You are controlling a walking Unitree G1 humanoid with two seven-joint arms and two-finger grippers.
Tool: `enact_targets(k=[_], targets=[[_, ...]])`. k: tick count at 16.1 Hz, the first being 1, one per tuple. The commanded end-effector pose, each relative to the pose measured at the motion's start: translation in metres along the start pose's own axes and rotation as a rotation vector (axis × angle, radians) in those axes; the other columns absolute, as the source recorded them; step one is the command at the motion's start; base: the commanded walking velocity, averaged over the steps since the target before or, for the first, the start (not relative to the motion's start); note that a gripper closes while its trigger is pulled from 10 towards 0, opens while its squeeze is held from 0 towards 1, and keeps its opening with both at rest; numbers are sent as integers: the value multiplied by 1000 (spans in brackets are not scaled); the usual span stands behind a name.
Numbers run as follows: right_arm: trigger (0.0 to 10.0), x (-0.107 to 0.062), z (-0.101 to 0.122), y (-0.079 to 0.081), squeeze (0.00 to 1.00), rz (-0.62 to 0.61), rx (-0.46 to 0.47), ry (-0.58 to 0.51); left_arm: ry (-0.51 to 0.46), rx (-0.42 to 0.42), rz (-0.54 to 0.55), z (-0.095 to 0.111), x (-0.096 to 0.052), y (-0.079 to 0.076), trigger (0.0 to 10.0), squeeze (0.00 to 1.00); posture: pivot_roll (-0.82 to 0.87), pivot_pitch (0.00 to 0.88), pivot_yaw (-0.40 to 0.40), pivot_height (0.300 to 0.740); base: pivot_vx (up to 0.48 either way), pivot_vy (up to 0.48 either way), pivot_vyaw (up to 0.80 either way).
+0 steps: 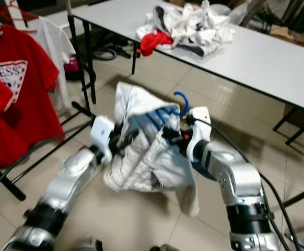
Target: Hang hanger
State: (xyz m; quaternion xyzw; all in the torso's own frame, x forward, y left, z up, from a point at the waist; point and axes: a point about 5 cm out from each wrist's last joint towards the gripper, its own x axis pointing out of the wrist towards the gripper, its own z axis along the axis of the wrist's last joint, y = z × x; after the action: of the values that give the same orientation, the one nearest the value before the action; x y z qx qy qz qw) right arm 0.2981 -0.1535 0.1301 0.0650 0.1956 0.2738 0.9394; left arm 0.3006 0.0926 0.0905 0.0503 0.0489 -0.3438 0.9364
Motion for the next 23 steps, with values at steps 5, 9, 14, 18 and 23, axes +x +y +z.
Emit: enact_targets(k=[5, 9, 14, 18, 23], targets=[[0, -3, 14, -4, 0, -94, 4, -97, 44, -1, -56, -3, -6, -13, 10000, 0, 6, 35, -60, 740, 0, 0, 0], [0, 4, 18, 2, 0, -80, -10, -118, 12, 32, 153, 7, -10, 18, 10000, 780, 13, 28, -58, 740, 0, 0, 0], [10000, 0, -14, -13, 0, -314, -87, -9, -13, -9, 416, 12, -45, 38, 10000, 0, 29, 41, -76, 740, 0, 0, 0], [10000, -24, -38, -27, 0, -501, -56, -38, -48, -89, 480, 11, -62, 21, 10000, 0, 51, 27, -57, 740, 0, 0, 0], [10000, -37, -48, -26, 0, -544, -16, -49, -17, -87, 444, 6, -51, 10, 10000, 0, 6, 33, -26, 740, 229, 0, 0]])
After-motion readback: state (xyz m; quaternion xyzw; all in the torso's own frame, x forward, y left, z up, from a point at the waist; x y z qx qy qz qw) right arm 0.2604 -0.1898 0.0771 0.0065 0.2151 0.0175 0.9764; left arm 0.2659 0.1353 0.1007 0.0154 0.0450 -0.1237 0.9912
